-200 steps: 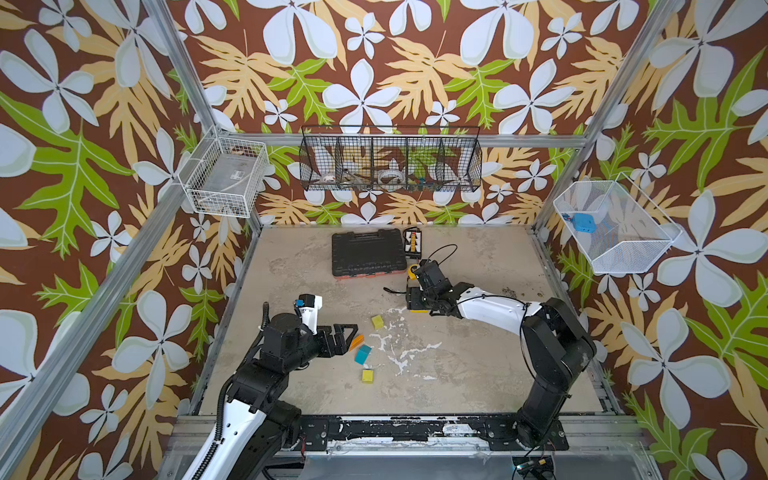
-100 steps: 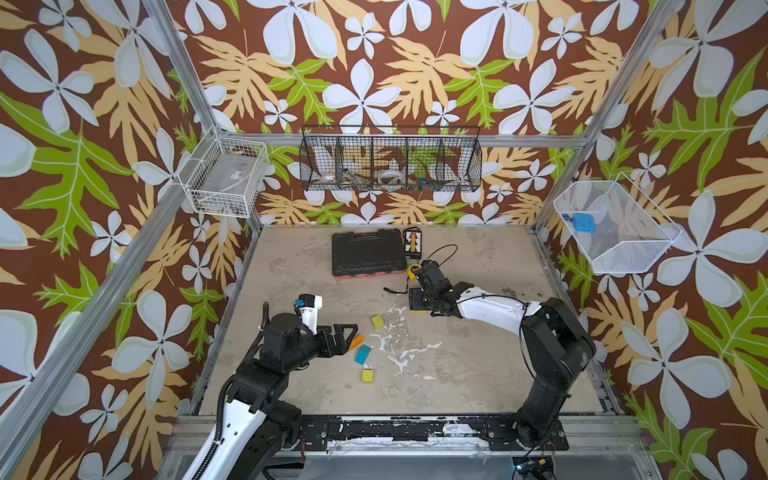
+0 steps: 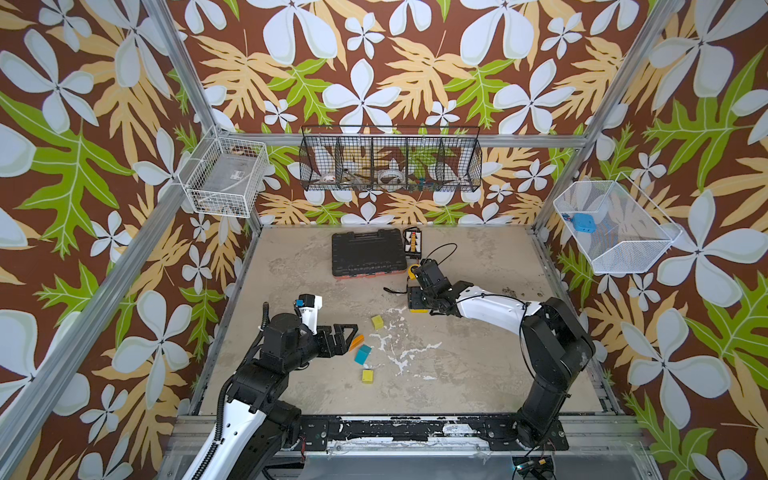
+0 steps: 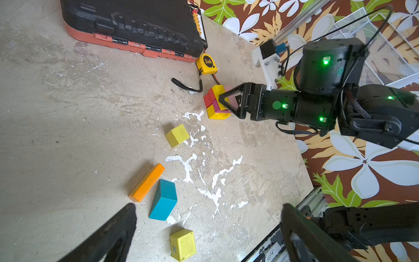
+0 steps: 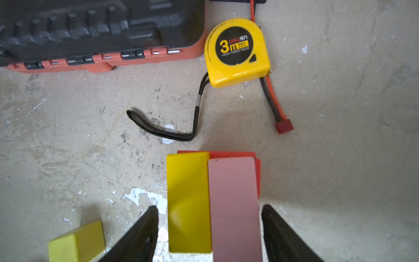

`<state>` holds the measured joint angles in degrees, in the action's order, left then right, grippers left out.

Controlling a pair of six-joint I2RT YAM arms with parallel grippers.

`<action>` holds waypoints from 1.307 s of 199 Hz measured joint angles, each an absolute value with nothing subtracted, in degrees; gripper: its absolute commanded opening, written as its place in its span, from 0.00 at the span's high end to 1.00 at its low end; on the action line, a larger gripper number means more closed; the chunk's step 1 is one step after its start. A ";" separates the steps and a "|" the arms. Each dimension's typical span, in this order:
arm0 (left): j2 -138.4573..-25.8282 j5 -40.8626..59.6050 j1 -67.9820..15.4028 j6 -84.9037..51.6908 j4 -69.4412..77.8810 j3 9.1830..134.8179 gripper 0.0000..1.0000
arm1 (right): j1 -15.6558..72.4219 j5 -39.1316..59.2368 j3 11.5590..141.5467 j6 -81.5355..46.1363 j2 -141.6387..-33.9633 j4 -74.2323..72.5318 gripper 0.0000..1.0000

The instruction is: Build the wood block tower

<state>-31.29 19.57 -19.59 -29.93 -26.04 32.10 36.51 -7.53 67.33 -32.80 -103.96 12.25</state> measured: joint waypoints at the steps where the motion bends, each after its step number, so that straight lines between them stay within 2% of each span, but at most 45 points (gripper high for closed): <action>1: -31.29 19.57 -19.59 -29.93 -26.04 32.10 0.00 | 36.51 -7.55 67.42 -32.80 -104.03 12.25 0.25; 64: -31.29 19.57 -19.59 -29.93 -26.04 32.10 0.00 | 36.62 -9.23 70.30 -32.82 -106.28 13.74 0.24; 120: -31.22 19.57 -19.59 -29.91 -26.04 32.10 0.00 | 36.60 -9.85 70.94 -32.99 -106.52 14.63 0.29; 260: -31.18 19.75 -19.62 -29.91 -26.04 32.10 0.00 | 36.60 -10.50 70.87 -33.87 -106.61 14.79 0.31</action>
<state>-31.18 19.75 -19.62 -29.91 -26.04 32.10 36.60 -10.50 70.87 -33.87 -106.61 14.79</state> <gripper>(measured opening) 0.996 0.691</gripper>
